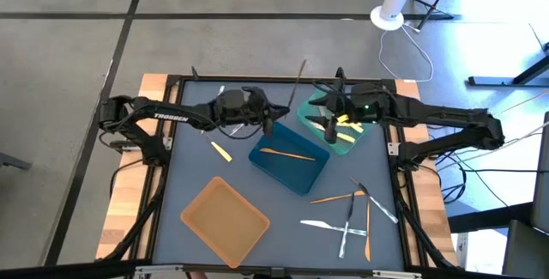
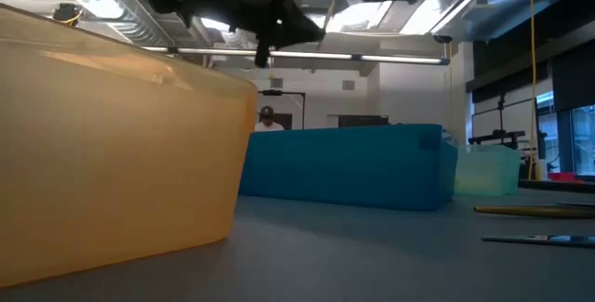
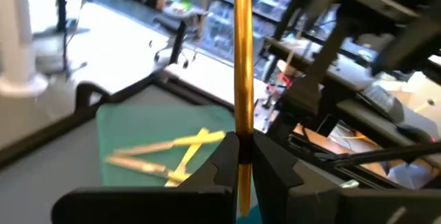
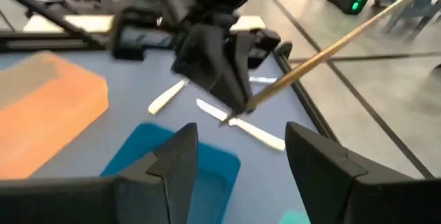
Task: Sort silverware by color (type)
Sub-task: Put the right gold knife into the dark blue bin
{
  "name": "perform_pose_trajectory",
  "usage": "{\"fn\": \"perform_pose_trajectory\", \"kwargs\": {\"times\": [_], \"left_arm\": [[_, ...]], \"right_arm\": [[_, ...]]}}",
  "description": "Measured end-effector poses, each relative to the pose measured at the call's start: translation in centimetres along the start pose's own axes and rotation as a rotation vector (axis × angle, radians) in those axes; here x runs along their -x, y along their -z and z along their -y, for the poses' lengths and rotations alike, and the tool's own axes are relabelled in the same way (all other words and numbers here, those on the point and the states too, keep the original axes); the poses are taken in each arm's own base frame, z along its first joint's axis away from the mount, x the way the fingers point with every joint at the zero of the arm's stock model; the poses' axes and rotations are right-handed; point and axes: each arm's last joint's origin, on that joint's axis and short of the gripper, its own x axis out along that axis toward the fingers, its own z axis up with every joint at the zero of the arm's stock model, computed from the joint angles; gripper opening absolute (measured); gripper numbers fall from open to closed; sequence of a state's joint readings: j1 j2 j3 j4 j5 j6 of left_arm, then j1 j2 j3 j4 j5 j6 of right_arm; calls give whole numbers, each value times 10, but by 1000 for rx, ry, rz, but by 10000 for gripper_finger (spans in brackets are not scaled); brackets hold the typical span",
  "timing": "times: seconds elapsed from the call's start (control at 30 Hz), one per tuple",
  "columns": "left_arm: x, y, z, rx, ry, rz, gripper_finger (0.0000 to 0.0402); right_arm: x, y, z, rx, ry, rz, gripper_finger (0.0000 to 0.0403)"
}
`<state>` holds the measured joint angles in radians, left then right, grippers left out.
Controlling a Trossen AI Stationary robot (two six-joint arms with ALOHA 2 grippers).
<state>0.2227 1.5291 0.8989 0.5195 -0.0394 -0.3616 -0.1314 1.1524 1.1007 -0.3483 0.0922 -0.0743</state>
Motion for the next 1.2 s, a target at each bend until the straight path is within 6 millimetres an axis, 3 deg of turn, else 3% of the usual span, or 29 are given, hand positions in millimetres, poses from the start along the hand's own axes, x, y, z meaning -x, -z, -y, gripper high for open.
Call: {"fn": "perform_pose_trajectory", "kwargs": {"times": [0.33,0.57,0.97,1.2], "left_arm": [[2,0,26,-165,57,80,21],[3,1,34,-232,76,103,21],[7,-1,51,-345,134,181,21],[8,-3,53,-357,141,205,21]], "right_arm": [[-20,-5,1,-80,88,65,207],[-20,-5,-4,-74,-71,75,207],[-19,-11,-5,-74,-119,137,207],[-24,-17,-9,-62,-247,204,207]]}}
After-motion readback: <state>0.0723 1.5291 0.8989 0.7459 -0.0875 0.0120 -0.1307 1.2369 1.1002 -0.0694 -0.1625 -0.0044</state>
